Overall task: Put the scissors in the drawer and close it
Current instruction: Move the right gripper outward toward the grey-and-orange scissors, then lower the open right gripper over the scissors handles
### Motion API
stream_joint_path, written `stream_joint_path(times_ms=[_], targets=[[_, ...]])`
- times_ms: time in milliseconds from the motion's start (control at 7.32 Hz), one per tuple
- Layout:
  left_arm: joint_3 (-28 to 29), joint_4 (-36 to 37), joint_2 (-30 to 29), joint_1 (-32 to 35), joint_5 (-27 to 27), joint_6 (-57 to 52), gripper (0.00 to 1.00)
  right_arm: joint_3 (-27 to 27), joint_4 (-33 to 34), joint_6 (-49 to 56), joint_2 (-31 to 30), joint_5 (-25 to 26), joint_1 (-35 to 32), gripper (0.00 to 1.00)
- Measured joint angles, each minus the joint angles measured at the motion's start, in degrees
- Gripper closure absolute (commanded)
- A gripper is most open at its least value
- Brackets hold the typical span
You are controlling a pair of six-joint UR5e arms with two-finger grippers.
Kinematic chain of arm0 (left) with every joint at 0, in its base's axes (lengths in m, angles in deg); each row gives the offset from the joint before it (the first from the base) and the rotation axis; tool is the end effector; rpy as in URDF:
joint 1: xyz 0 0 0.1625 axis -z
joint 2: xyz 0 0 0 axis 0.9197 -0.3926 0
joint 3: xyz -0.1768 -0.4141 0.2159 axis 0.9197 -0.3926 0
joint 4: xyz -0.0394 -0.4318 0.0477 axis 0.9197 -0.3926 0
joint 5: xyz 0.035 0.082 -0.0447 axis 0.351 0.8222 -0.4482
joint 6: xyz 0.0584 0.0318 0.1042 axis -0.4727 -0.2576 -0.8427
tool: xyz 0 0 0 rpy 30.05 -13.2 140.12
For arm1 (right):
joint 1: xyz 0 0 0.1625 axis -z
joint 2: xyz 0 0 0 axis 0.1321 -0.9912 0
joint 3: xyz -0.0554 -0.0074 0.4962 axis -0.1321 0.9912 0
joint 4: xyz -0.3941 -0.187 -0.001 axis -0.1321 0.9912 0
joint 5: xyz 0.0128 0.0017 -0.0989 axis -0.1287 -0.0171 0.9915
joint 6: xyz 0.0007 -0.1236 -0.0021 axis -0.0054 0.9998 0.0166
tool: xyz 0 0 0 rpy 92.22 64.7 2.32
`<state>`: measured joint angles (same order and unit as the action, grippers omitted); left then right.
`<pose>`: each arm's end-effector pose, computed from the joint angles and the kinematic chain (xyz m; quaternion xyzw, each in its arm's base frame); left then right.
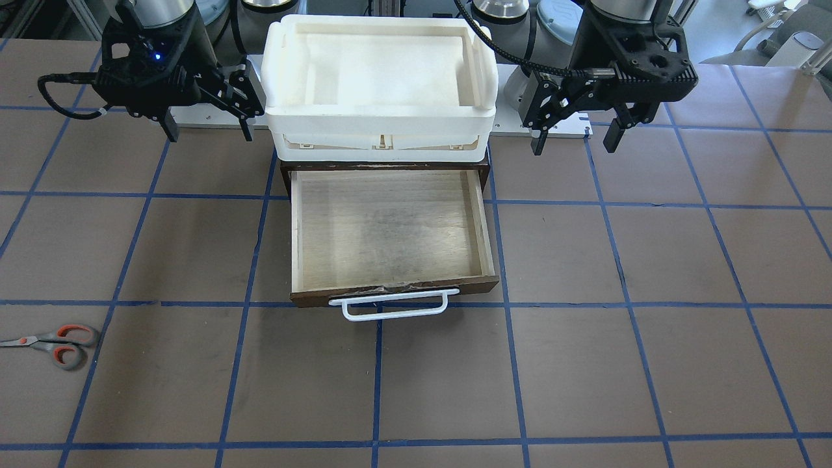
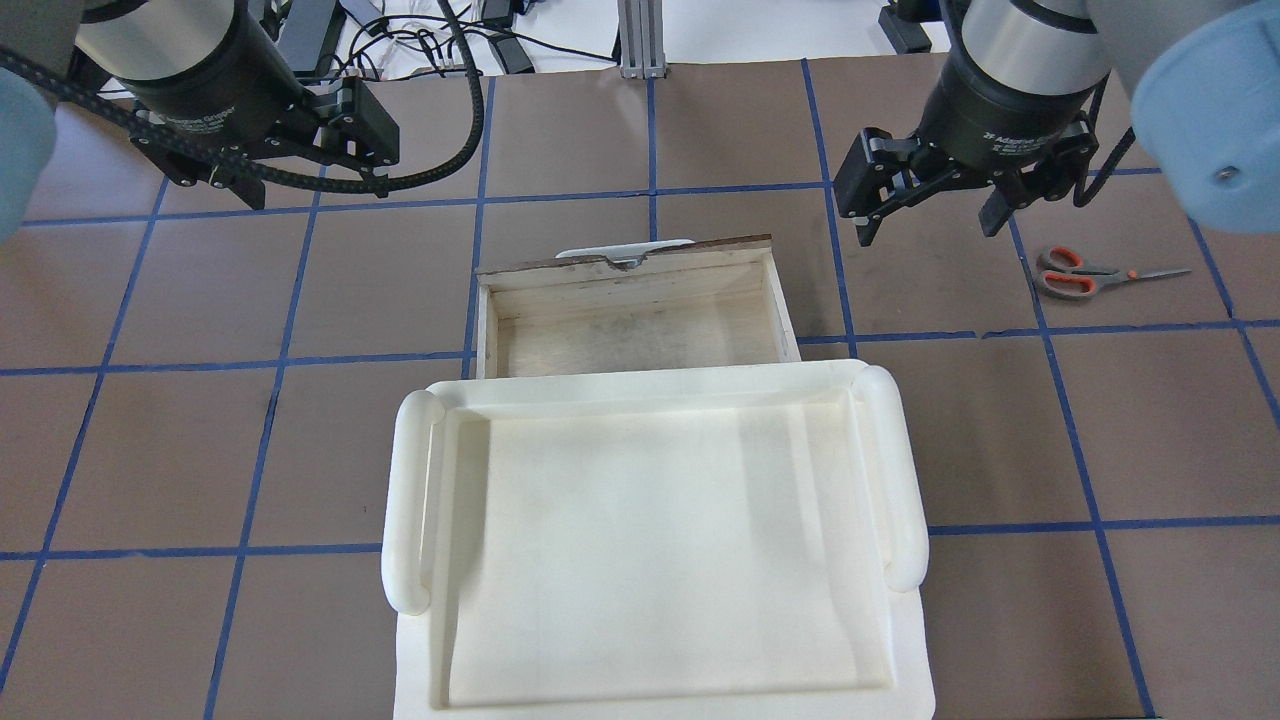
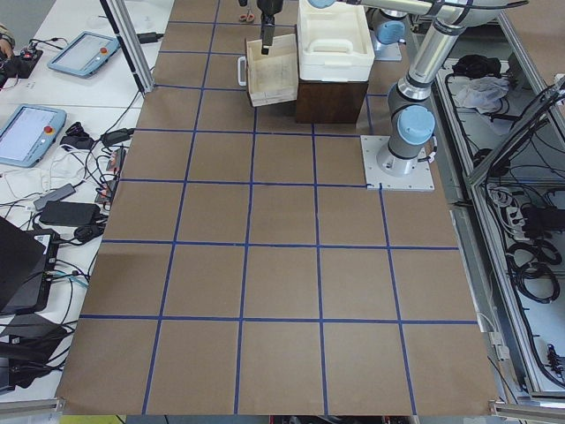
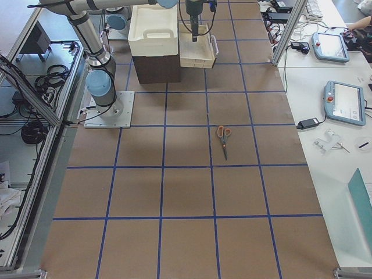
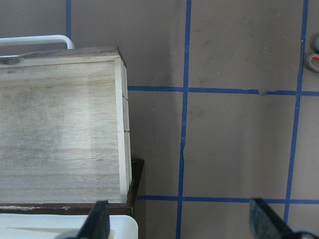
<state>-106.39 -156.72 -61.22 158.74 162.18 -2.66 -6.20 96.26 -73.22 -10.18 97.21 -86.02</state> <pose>-0.1459 -0.4991 0.5967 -0.0362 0.9961 -0.0796 0.0092 0.1640 -0.4780 0.5700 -0.0219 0.9995 -0.0242 0.0022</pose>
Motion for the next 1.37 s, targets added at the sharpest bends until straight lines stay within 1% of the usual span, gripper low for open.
stream_joint_path(times_ms=[410, 547, 957, 1230, 1366], targets=[[0.01, 0.0, 0.0, -0.04, 0.0, 0.0, 0.0, 0.05, 0.89, 2.86, 0.13, -0.19, 0.62, 0.0], [0.03, 0.0, 0.0, -0.07, 0.0, 0.0, 0.0, 0.08, 1.71, 6.48, 0.25, -0.36, 2.14, 0.0], [0.0, 0.0, 0.0, -0.1, 0.0, 0.0, 0.0, 0.11, 2.03, 27.15, 0.32, -3.27, 12.68, 0.0], [0.0, 0.0, 0.0, -0.1, 0.0, 0.0, 0.0, 0.09, 2.26, 43.85, 1.35, -3.1, 18.56, 0.0], [0.0, 0.0, 0.0, -0.1, 0.0, 0.0, 0.0, 0.09, 2.35, 52.64, 2.8, -3.12, 22.29, 0.0]])
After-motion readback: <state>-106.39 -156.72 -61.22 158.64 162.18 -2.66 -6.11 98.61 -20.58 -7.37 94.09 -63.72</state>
